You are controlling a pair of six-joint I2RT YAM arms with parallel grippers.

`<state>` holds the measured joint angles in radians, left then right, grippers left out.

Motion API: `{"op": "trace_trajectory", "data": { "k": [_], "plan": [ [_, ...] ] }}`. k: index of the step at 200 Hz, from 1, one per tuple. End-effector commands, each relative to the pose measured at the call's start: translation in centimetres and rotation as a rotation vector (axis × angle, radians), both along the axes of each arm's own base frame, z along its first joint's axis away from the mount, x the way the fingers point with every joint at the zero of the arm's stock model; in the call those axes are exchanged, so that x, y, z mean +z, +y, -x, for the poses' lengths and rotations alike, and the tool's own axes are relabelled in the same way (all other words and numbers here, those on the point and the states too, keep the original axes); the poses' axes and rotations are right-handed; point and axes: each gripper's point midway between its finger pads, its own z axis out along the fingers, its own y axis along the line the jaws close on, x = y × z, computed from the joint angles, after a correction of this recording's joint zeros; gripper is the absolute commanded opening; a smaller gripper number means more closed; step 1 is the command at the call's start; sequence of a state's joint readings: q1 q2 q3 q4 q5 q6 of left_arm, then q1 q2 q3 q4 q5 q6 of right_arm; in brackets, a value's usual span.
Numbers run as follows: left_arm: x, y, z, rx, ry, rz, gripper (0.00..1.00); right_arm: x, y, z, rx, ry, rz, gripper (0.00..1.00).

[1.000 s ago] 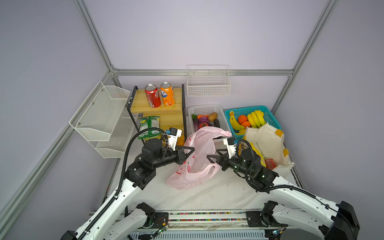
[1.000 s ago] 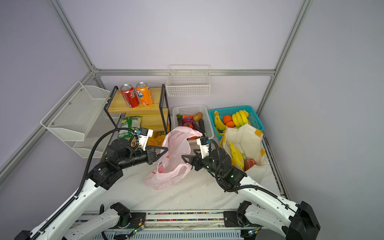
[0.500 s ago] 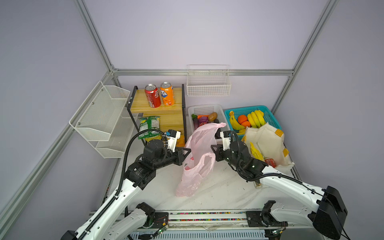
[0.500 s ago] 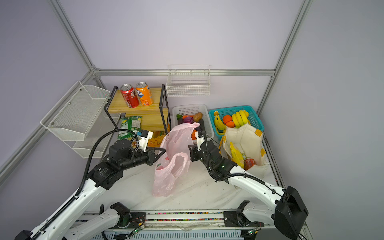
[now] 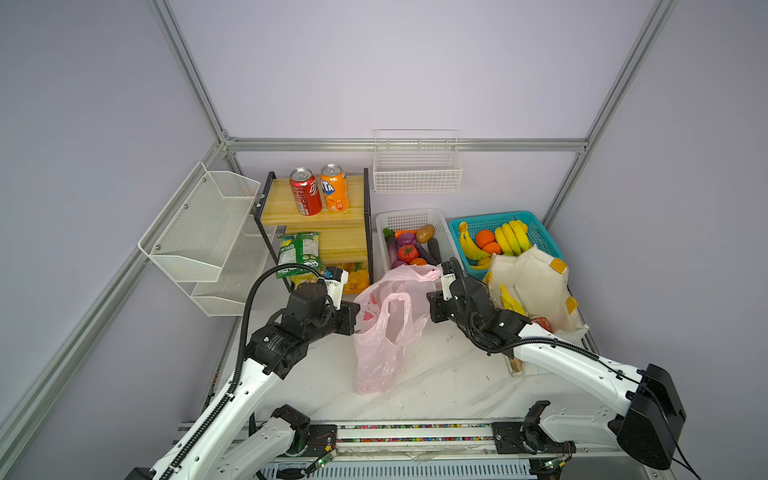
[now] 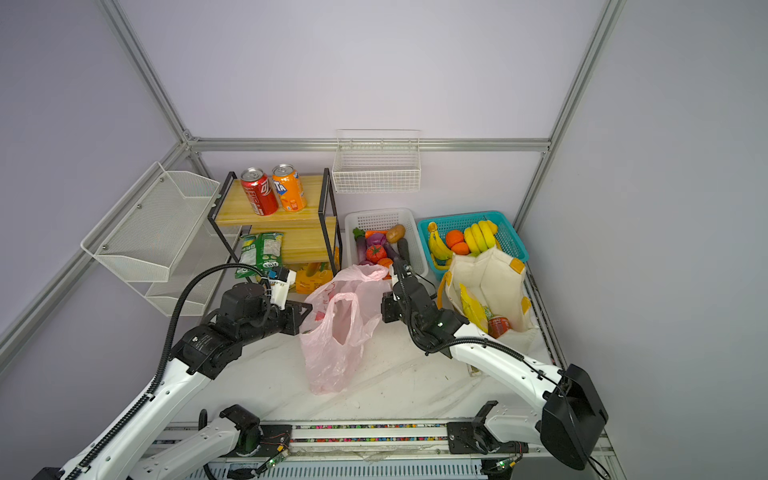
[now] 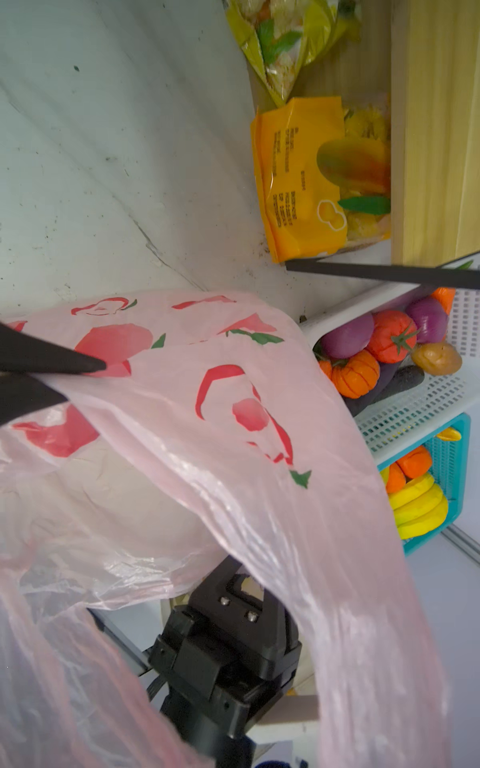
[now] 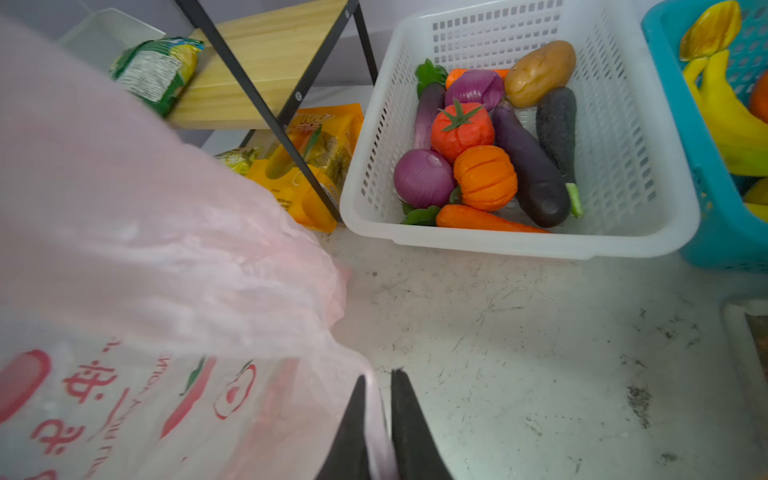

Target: Place the mixed food into the grocery bags and tie them

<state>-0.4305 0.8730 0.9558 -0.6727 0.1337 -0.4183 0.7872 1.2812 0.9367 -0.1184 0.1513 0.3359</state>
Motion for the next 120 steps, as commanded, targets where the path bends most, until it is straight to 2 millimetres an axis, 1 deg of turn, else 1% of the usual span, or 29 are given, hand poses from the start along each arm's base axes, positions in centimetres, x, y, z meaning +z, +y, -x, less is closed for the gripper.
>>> {"op": "trace_trajectory", "data": {
  "k": [1, 8, 18, 25, 33, 52, 62, 76, 92, 104, 120],
  "plan": [
    [5.8, 1.4, -0.4, 0.052, -0.122, 0.076, 0.00, 0.2, 0.0, -0.8, -0.006, -0.010, 0.044, 0.15],
    [5.5, 1.7, -0.5, 0.066, -0.108, 0.091, 0.00, 0.4, 1.0, -0.8, 0.033, -0.002, 0.018, 0.17],
    [5.0, 1.6, -0.6, 0.073, -0.086, 0.121, 0.00, 1.1, 3.0, -0.4, 0.130, -0.010, -0.031, 0.22],
    [4.6, 1.4, -0.6, 0.073, -0.066, 0.141, 0.00, 1.6, 4.4, 0.3, 0.208, -0.007, -0.075, 0.29],
    [4.3, 1.3, -0.6, 0.085, -0.048, 0.159, 0.00, 2.6, 5.7, 1.1, 0.283, -0.012, -0.128, 0.36],
    [3.8, 2.0, -0.5, 0.138, -0.035, 0.189, 0.00, 4.4, 6.6, 2.9, 0.410, -0.033, -0.159, 0.55],
    [3.7, 2.5, -0.4, 0.169, -0.040, 0.207, 0.00, 5.2, 6.8, 4.1, 0.478, -0.037, -0.163, 0.62],
    [3.4, 3.4, -0.3, 0.214, -0.036, 0.219, 0.00, 6.3, 6.2, 5.1, 0.506, -0.047, -0.163, 0.72],
    [2.8, 4.4, -0.2, 0.259, -0.017, 0.227, 0.00, 7.7, 4.3, 5.2, 0.474, -0.067, -0.169, 0.76],
    [2.5, 4.8, -0.2, 0.276, -0.004, 0.242, 0.00, 8.4, 2.4, 4.3, 0.419, -0.080, -0.174, 0.78],
    [2.1, 4.9, -0.2, 0.280, 0.011, 0.265, 0.00, 8.3, 0.1, 2.1, 0.322, -0.069, -0.164, 0.80]
  ]
}}
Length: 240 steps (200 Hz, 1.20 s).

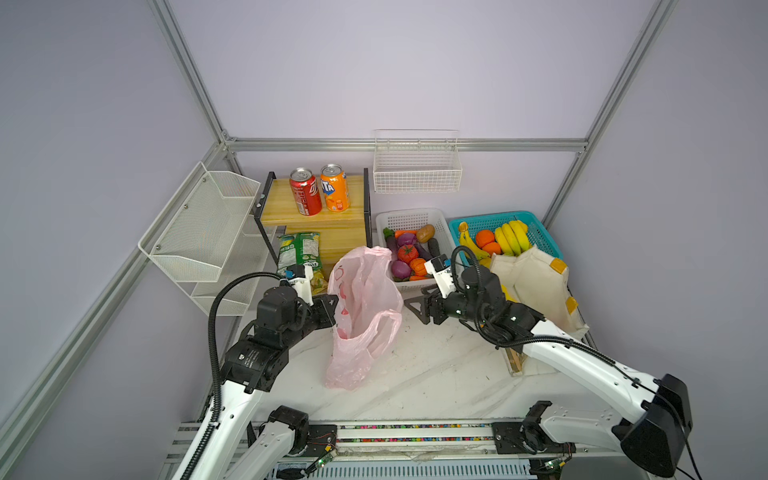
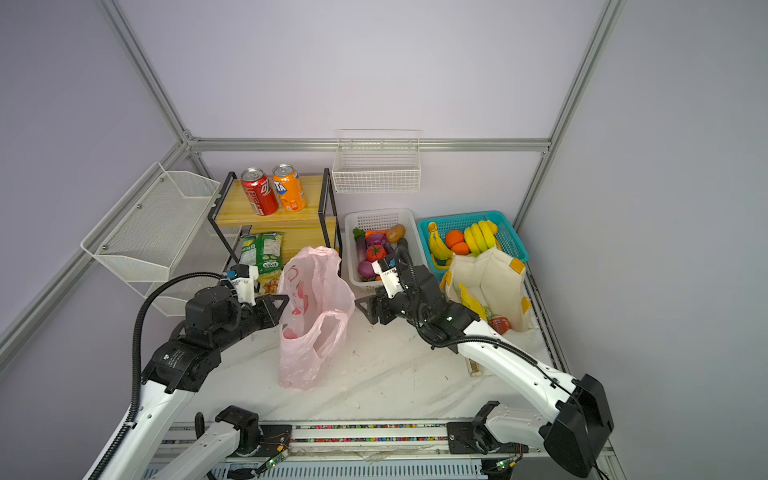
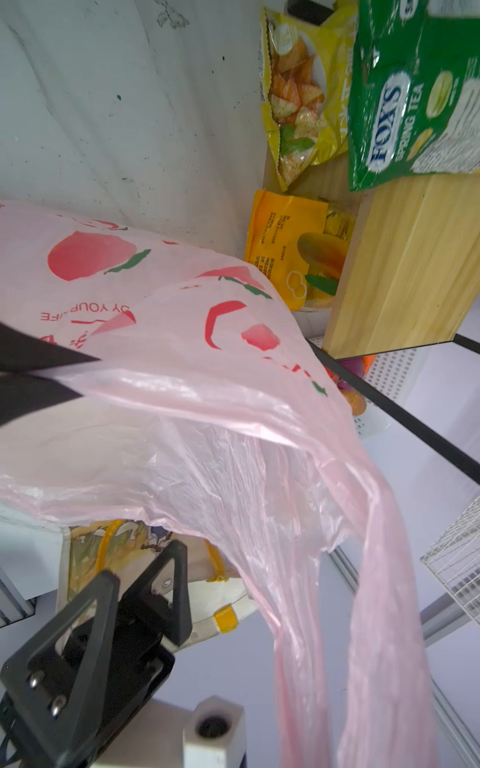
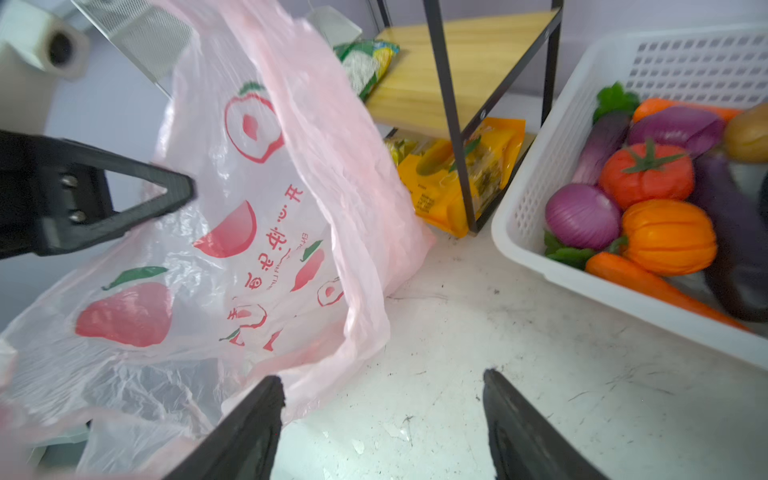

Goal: Place the mixed food into the grocery bags and tie them
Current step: 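Reach the right gripper into the vegetable basket and grasp the orange pumpkin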

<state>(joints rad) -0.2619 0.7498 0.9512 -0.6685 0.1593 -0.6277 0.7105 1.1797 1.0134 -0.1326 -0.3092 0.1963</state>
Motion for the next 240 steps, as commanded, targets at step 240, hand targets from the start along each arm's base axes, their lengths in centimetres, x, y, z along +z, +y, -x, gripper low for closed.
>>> {"op": "trace_trajectory", "data": {
  "k": [240],
  "plan": [
    [0.5, -3.8, -0.4, -0.237, -0.093, 0.099, 0.00, -19.8, -2.2, -24.2, -0.376, 0.205, 0.641, 0.82]
  ]
}}
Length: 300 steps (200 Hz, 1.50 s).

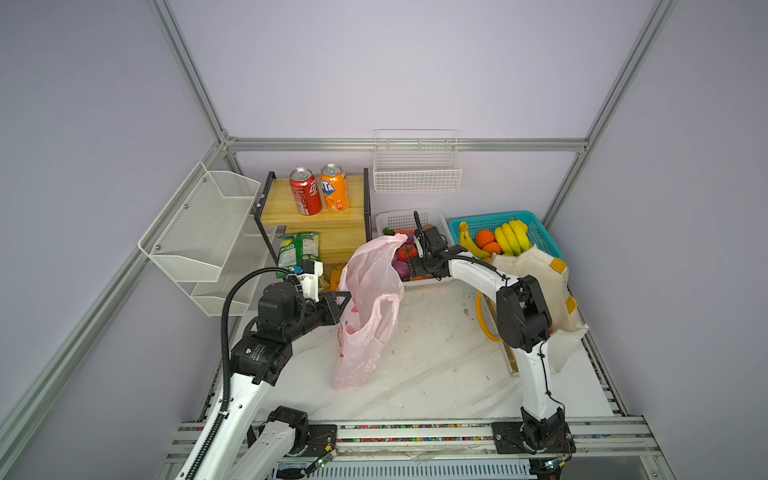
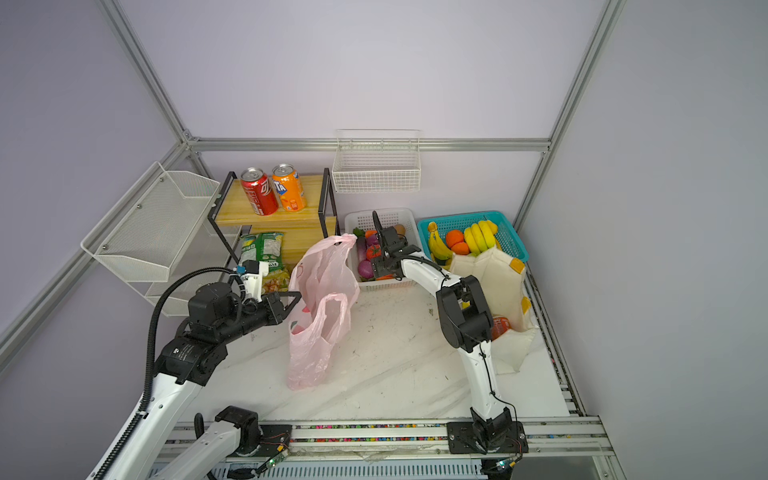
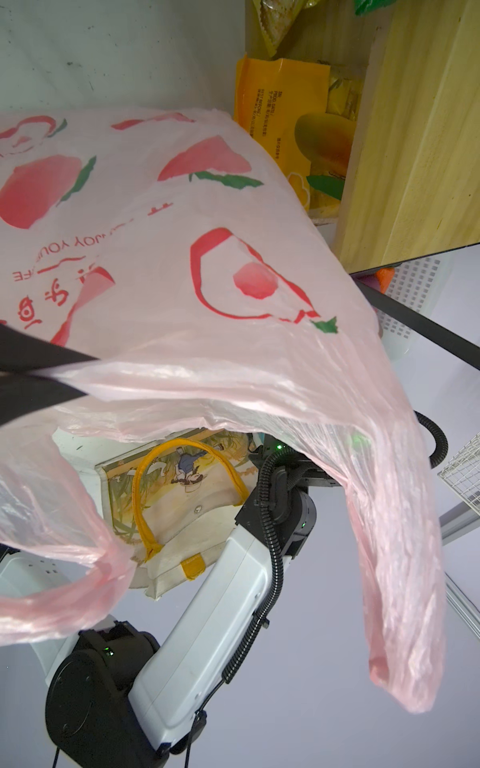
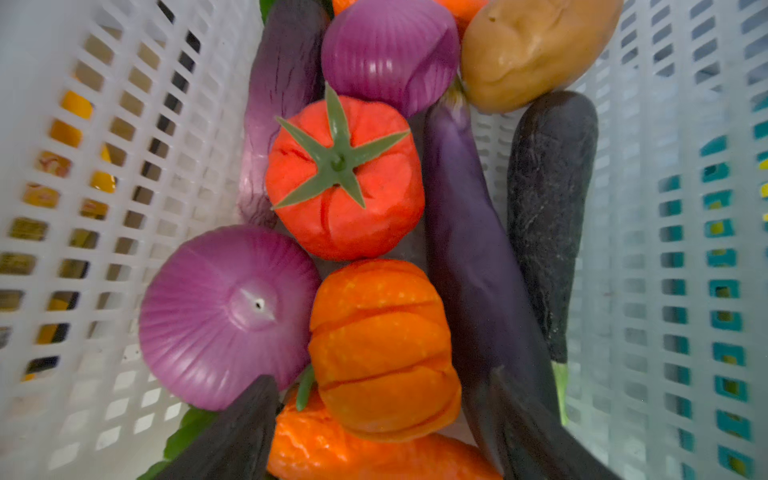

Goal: Place the mixed food into the grocery bags and tie them
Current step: 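Reach the right gripper into the vegetable basket and grasp the orange pumpkin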

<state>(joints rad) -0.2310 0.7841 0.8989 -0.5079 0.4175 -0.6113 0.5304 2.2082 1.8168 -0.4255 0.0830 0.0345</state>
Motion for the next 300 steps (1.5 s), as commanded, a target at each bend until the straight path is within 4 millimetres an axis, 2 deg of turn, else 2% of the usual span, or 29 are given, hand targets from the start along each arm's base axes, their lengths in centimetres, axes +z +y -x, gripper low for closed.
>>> {"op": "trace_trajectory", "data": {
  "k": [1, 54, 98, 126, 155, 184, 209, 232, 259, 270, 273, 276, 300],
  "plan": [
    [-0.2, -0.2, -0.1, -0.024, -0.043, -0.007, 0.00, -0.7, -0.5, -0.1, 0.016, 0.025, 0.041, 0.82],
    [-0.4, -0.3, -0.2, -0.024, -0.045, -0.003, 0.00, -3.1, 0.3, -1.1, 0.059, 0.075, -0.008, 0.80],
    [-0.5, -0.5, -0.3, -0.032, -0.039, 0.008, 0.00, -3.0, 0.6, -1.4, 0.088, 0.078, -0.033, 0.68],
    [-0.6, -0.5, -0.3, -0.033, -0.037, 0.008, 0.00, -0.8, 0.3, -1.4, 0.091, 0.040, -0.038, 0.59],
    [-0.8, -0.6, -0.4, -0.036, -0.030, 0.013, 0.00, 3.9, 0.2, -1.2, 0.103, -0.040, -0.078, 0.52],
    [-0.8, -1.0, -0.4, -0.056, -0.027, 0.034, 0.00, 7.7, 0.0, 0.4, 0.114, -0.098, -0.147, 0.48],
    [-0.6, -1.3, -0.4, -0.073, -0.037, 0.053, 0.00, 11.0, -0.5, 2.7, 0.118, -0.146, -0.230, 0.47],
    [-0.2, -1.7, -0.4, -0.089, -0.043, 0.069, 0.00, 14.1, -1.2, 6.1, 0.116, -0.191, -0.355, 0.44],
    [-0.2, -1.9, -0.5, -0.102, -0.051, 0.083, 0.00, 17.4, -1.9, 11.8, 0.163, -0.222, -0.493, 0.43],
    [-0.3, -2.0, -0.5, -0.105, -0.052, 0.084, 0.00, 18.2, -2.3, 14.1, 0.192, -0.226, -0.523, 0.43],
    [-0.3, -2.0, -0.5, -0.108, -0.053, 0.085, 0.00, 17.8, -2.2, 14.6, 0.201, -0.216, -0.527, 0.43],
    [-0.3, -2.1, -0.5, -0.111, -0.055, 0.085, 0.00, 18.7, -2.3, 15.5, 0.217, -0.230, -0.541, 0.43],
    [-0.1, -2.4, -0.3, -0.141, -0.071, 0.092, 0.00, 20.1, -0.1, 20.8, 0.388, -0.208, -0.625, 0.44]
  ]
}}
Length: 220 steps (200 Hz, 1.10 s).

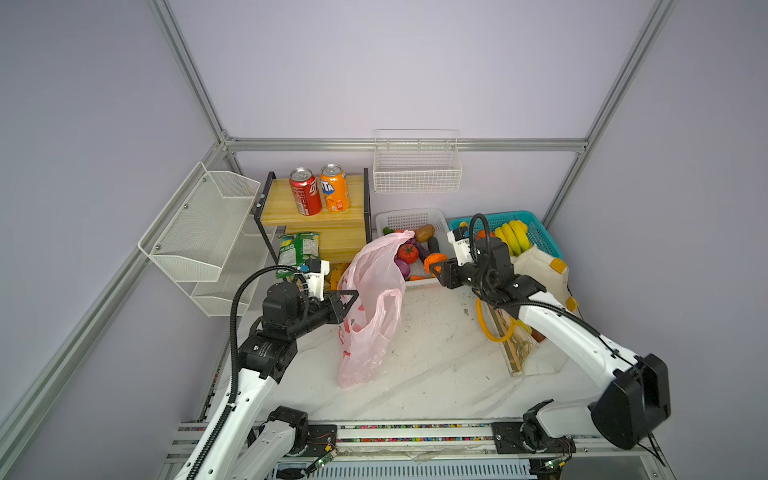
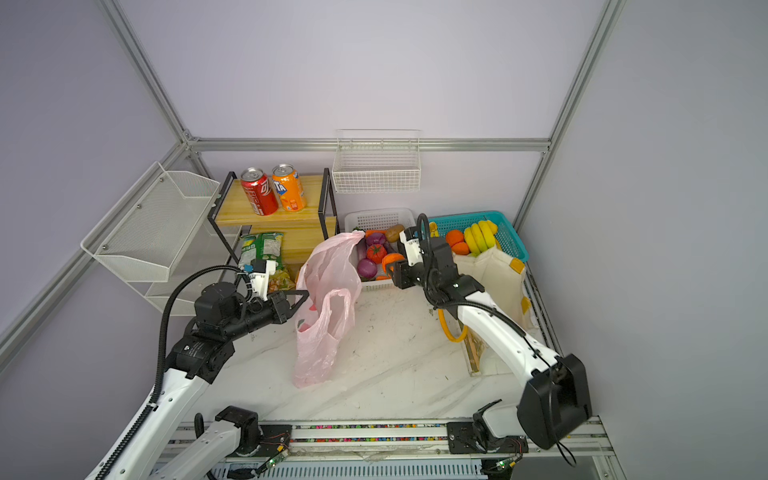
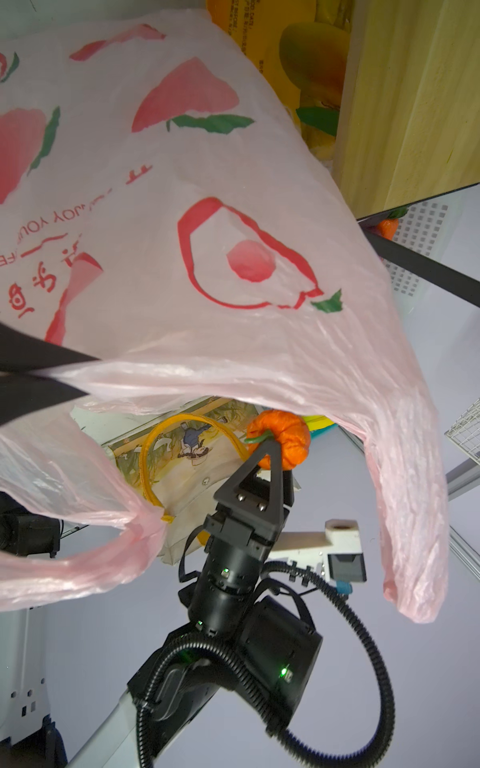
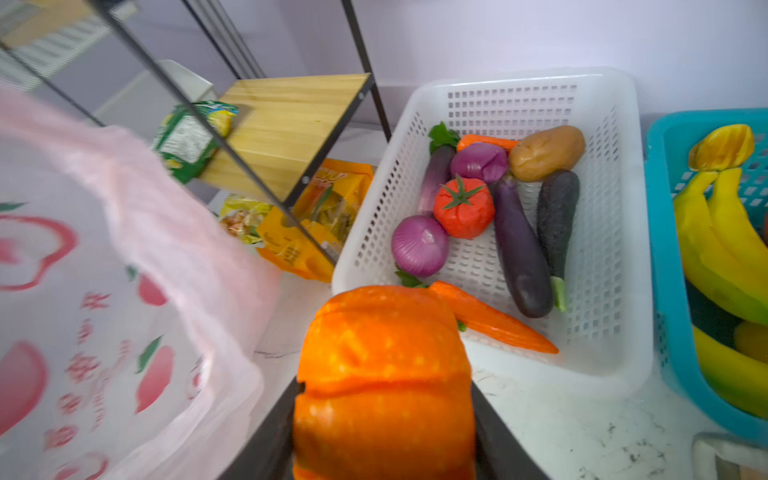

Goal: Place the mixed food into the grocery bags and tie them
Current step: 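Carry the orange pumpkin with the right gripper into the held pink bag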

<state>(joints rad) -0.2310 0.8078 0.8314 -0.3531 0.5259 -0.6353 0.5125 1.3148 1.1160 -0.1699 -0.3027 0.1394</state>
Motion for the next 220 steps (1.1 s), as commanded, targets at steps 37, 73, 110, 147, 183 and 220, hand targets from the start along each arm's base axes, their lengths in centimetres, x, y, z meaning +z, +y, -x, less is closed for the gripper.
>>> {"op": "trace_trajectory", "data": {
  "k": [37, 73, 110, 147, 183, 220],
  "plan": [
    [0.4, -1.3, 0.8, -0.100, -0.039, 0.041, 0.00, 4.6, 8.2, 8.9, 0.401, -0.085, -0.178, 0.44],
    [0.6, -2.2, 1.4, -0.169, -0.028, 0.064, 0.00, 3.6, 10.4, 8.3, 0.464, -0.080, -0.168, 0.44],
    [0.8, -3.6, 2.4, -0.265, -0.024, 0.094, 0.00, -0.5, 11.7, 9.0, 0.532, -0.041, -0.114, 0.46],
    [0.5, -4.4, 2.6, -0.314, -0.022, 0.113, 0.00, -3.4, 11.1, 8.8, 0.483, -0.038, -0.036, 0.46],
    [0.1, -5.5, 2.7, -0.353, 0.003, 0.132, 0.00, -7.6, 12.3, 10.0, 0.506, -0.036, 0.100, 0.51],
    [-1.2, -6.0, 2.2, -0.344, 0.037, 0.144, 0.00, -10.3, 12.5, 8.0, 0.372, -0.001, 0.104, 0.56]
  ]
}}
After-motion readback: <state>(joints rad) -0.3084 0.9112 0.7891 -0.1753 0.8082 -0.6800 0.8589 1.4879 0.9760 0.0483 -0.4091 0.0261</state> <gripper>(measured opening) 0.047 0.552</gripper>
